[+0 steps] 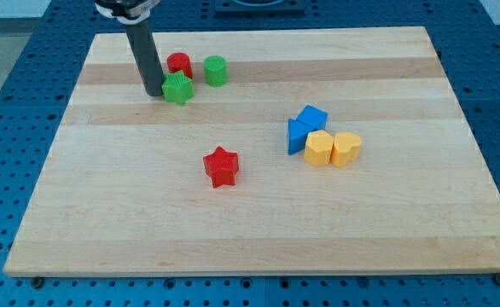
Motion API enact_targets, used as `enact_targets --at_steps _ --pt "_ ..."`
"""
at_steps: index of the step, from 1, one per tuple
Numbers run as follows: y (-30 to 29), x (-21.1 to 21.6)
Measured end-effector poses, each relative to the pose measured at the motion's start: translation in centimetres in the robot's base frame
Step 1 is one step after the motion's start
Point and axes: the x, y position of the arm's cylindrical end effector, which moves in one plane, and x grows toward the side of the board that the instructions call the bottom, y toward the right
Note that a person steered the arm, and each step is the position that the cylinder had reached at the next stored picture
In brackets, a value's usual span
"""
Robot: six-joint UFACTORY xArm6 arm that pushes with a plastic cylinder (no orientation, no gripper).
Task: Move the hexagon a little bit up
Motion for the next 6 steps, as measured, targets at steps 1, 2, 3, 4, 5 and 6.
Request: enact_targets --at_steps 1,2,3,4,5,6 --pt "-0.6 4.0" --pt "2.7 11.8" --pt "6.4 17.1" --pt "9.6 19.2" --pt "12.8 18.7" --pt "12.9 14.9"
